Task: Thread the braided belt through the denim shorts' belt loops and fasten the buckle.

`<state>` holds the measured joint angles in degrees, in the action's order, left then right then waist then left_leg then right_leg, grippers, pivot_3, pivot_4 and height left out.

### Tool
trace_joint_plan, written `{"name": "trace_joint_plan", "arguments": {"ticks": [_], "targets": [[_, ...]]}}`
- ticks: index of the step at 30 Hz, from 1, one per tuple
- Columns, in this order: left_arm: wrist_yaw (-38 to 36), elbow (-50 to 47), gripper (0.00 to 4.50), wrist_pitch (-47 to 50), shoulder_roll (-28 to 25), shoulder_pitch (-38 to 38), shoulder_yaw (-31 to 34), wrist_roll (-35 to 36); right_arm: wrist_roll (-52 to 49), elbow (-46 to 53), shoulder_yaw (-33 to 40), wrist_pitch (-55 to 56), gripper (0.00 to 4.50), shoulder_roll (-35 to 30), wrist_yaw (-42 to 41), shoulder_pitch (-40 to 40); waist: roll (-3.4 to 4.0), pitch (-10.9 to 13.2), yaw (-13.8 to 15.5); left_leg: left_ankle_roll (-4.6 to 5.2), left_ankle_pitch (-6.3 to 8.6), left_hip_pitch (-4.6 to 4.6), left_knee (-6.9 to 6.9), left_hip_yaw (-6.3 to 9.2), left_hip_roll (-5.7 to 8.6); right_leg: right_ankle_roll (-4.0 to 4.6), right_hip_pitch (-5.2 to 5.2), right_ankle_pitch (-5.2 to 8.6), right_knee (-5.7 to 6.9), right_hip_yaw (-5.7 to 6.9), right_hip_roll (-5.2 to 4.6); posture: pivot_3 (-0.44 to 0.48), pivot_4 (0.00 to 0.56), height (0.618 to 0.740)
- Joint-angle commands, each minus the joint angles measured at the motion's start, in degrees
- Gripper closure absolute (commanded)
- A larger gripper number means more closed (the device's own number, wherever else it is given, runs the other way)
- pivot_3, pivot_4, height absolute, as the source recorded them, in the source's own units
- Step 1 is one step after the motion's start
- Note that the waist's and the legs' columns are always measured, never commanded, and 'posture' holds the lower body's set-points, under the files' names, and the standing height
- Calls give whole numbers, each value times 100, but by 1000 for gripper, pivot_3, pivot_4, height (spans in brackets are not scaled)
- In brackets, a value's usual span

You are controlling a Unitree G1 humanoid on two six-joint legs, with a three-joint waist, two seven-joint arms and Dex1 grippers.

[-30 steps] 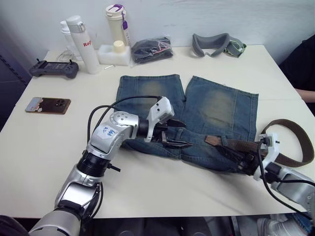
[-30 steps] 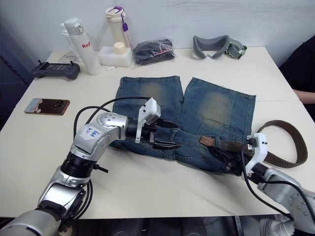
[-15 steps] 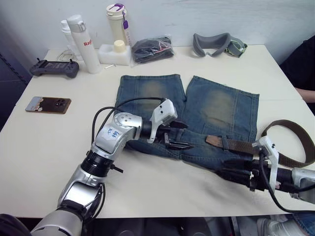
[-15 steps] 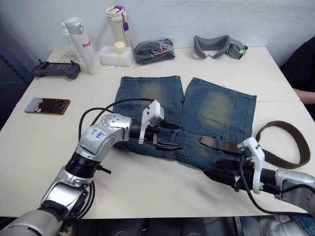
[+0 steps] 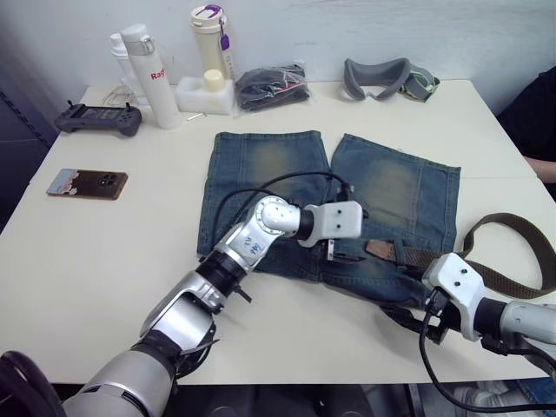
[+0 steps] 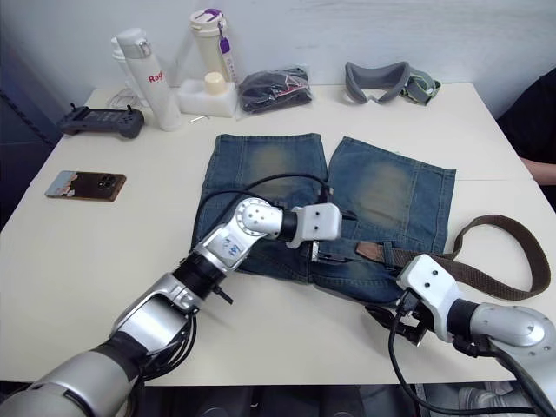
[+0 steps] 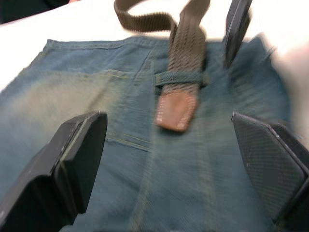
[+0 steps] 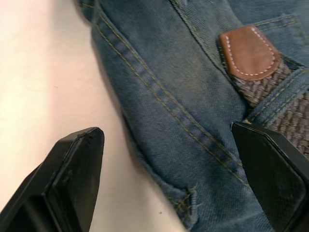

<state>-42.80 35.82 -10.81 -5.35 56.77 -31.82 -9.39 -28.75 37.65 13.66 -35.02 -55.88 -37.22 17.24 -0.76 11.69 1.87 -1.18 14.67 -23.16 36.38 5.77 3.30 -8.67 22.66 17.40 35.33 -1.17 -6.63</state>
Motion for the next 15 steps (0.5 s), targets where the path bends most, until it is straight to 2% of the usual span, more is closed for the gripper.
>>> {"name": "trace_joint_plan", "arguments": {"ticks": [1,7,12,15], "targets": [[1042,972,0,-1021,158,591,-307,-1009,205,280,-20,-39,52,161,156,1,-3,2,-1,0,0,-3,0,0,0,-1,2,0,0,0,0,0,150,740],[1830,2042,0,-1716,351,1042,-636,-1881,296,397,-51,-265,52,439,333,-71,-4,2,-8,4,3,-2,-1,-2,0,-3,1,-2,-2,-1,0,0,150,740],[1897,2329,0,-2168,428,1108,-733,-2187,343,418,-72,-383,52,575,361,-147,-4,2,1,5,4,3,7,-1,2,-14,-9,-8,-1,0,0,0,150,740],[1870,2387,0,-2375,294,1210,-885,-2491,364,401,-65,-446,52,615,360,-186,-4,1,3,5,3,4,8,-1,2,-15,-11,-10,-1,1,1,0,150,740]]}}
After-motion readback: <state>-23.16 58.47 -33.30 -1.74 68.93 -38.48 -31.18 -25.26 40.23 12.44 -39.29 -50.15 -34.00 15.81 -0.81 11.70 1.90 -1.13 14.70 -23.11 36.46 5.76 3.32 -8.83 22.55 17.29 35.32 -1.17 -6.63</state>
